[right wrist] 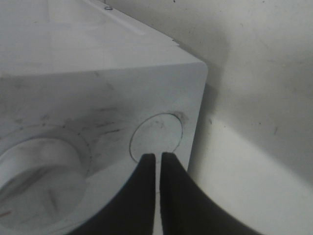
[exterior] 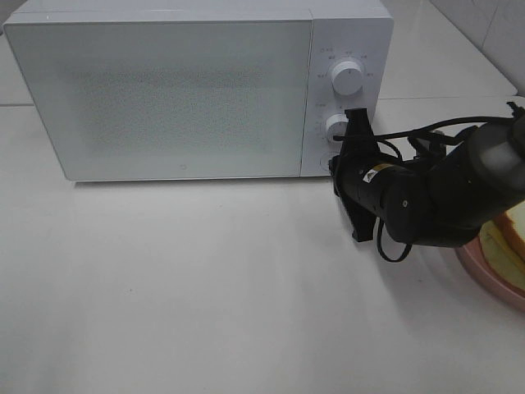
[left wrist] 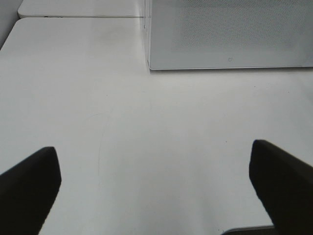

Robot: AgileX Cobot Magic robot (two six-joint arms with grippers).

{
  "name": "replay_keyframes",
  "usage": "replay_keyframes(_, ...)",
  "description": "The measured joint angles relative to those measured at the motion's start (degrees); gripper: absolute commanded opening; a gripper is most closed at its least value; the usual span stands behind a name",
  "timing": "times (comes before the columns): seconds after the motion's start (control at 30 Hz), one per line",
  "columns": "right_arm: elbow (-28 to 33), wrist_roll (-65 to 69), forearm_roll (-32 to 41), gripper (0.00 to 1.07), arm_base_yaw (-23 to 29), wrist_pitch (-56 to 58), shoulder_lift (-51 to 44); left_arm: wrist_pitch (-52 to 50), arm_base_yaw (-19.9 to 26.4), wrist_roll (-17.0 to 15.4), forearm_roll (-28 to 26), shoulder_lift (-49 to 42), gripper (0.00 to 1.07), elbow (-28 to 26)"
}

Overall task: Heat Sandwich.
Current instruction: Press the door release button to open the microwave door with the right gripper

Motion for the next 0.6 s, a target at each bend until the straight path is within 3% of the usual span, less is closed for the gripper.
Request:
replay_keyframes(0.1,-2.12,2.12,-1.55,0.01,-1.09,0.46,1.83,0.0,0.0,0.0,0.0,0.0,1.01,0.0)
replay_keyframes(0.6,-6.3,3.95,-1.55,0.0,-1.49,2.64,5.9,0.0,0.0,0.0,0.0,0.0,1.01,0.0)
